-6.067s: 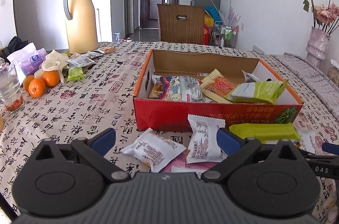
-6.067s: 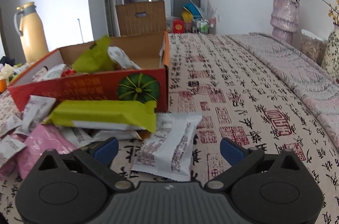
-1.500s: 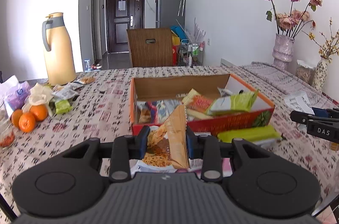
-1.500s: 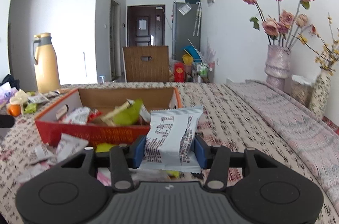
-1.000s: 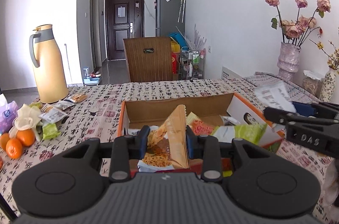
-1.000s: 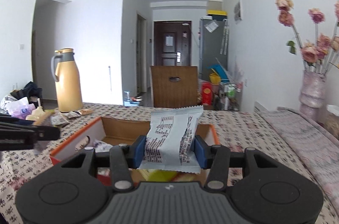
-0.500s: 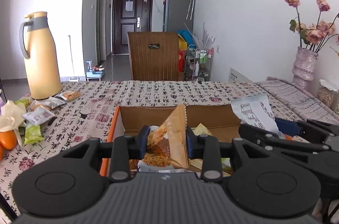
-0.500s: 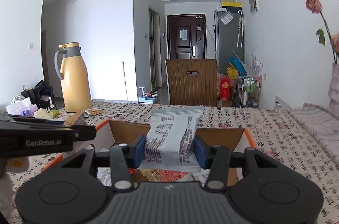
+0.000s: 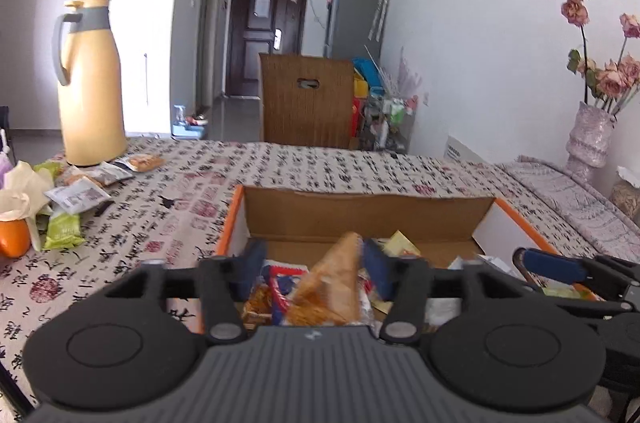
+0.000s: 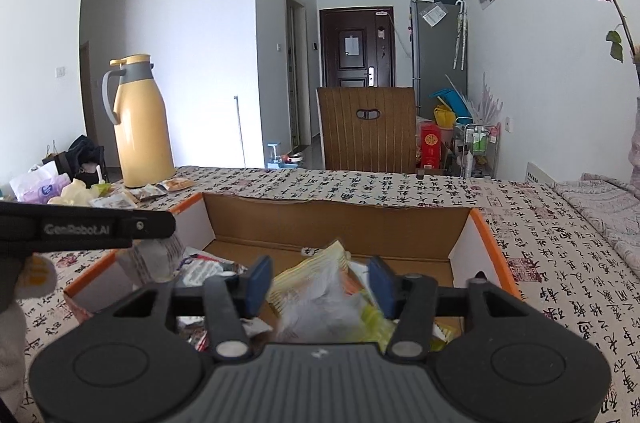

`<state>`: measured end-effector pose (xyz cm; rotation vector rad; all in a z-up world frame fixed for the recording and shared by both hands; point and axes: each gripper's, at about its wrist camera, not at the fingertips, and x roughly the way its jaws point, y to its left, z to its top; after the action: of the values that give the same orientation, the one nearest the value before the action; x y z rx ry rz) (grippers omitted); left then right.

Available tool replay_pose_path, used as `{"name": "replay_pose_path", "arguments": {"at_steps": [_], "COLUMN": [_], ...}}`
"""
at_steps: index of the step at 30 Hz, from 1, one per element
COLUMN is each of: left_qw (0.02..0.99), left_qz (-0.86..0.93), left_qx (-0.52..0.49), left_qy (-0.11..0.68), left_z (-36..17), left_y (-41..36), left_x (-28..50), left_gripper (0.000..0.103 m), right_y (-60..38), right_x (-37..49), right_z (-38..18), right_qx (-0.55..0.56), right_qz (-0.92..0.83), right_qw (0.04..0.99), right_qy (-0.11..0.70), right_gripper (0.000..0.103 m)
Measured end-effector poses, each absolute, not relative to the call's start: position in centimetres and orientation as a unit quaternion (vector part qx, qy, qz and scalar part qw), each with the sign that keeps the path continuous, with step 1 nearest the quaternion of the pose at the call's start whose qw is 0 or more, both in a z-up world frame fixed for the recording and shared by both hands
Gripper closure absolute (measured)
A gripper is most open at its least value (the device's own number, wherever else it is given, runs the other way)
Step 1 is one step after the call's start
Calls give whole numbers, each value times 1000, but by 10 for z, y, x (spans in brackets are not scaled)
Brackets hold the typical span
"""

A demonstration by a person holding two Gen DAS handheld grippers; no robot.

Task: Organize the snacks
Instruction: 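Drop both packets into the box and open both grippers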

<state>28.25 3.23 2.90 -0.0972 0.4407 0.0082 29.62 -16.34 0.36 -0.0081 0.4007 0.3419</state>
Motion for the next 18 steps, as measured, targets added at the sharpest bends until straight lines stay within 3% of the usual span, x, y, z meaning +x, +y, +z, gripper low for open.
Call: {"name": "replay_pose_path", "arguments": {"at_steps": [2, 6, 8, 18], "left_qw": [976, 978, 979, 978], "left_qz": [8, 20, 28, 36], "left_qx": [-49, -48, -50, -54], "left_qy": [211, 203, 197, 201], "left_z": [31, 32, 33, 33], "left_y": [33, 33, 34, 37], "left_x": [280, 277, 275, 274], "left_gripper": [23, 8, 0, 0], "right_y": [-165, -169, -171, -179], "right_x": [296, 297, 298, 304], "right_z": [4, 7, 7, 8], "right_qx": [-1, 11, 15, 30], "right_qz": [160, 150, 146, 145], "right_qw": [968, 970, 970, 969], "right_qy": [195, 192, 193, 199], "right_gripper": [19, 1, 0, 0]}}
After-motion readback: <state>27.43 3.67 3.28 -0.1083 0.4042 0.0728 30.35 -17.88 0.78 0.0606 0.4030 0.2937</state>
